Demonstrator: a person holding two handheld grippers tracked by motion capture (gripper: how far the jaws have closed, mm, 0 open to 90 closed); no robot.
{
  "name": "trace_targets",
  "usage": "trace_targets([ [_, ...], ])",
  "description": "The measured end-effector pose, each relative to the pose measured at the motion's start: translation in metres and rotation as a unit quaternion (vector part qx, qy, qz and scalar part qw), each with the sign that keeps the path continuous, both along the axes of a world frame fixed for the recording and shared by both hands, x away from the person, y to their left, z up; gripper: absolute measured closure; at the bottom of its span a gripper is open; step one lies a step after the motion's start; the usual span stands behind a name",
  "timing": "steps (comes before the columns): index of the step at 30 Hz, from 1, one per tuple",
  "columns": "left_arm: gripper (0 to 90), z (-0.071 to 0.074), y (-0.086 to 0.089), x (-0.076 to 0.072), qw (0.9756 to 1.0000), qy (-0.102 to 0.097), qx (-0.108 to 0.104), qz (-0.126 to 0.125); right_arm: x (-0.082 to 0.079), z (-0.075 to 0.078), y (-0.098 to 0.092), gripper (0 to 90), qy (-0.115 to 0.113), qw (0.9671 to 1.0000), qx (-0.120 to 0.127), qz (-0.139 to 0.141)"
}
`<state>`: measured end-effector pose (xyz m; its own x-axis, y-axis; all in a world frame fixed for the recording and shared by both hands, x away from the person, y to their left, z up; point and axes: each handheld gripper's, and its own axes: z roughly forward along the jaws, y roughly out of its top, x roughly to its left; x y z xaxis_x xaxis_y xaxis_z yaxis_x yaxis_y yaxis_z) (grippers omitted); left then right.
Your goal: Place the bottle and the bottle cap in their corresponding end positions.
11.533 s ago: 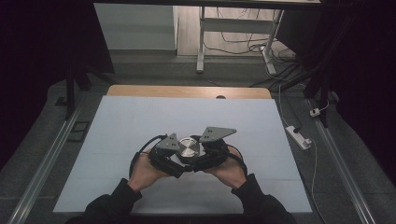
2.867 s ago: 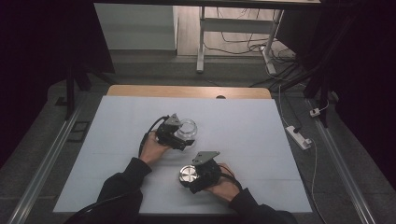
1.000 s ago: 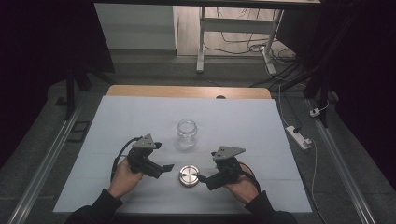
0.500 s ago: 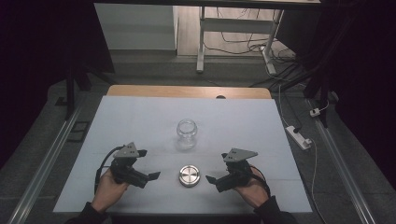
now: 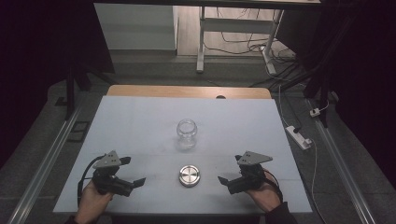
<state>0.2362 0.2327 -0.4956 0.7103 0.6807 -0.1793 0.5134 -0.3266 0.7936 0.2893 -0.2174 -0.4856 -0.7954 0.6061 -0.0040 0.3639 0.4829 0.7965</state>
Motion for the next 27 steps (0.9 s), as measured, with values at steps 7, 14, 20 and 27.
trace_targets([
  [7, 0.0, -0.004, 0.017, -0.014, 0.9996, 0.001, 0.002, 0.028, -0.003, 0.0, -0.017, 0.0, 0.0, 0.9997, 0.003, -0.023],
  [14, 0.0, -0.01, 0.032, -0.026, 0.9985, 0.01, 0.006, 0.053, -0.008, -0.002, -0.034, 0.0, 0.004, 0.9988, 0.004, -0.048],
  [20, 0.0, -0.014, 0.043, -0.036, 0.9975, 0.015, 0.007, 0.069, -0.012, -0.003, -0.047, 0.0, 0.006, 0.9978, 0.004, -0.066],
  [27, 0.0, -0.019, 0.054, -0.047, 0.9958, 0.024, 0.008, 0.088, -0.017, -0.005, -0.062, 0.0, 0.012, 0.9959, 0.003, -0.09],
])
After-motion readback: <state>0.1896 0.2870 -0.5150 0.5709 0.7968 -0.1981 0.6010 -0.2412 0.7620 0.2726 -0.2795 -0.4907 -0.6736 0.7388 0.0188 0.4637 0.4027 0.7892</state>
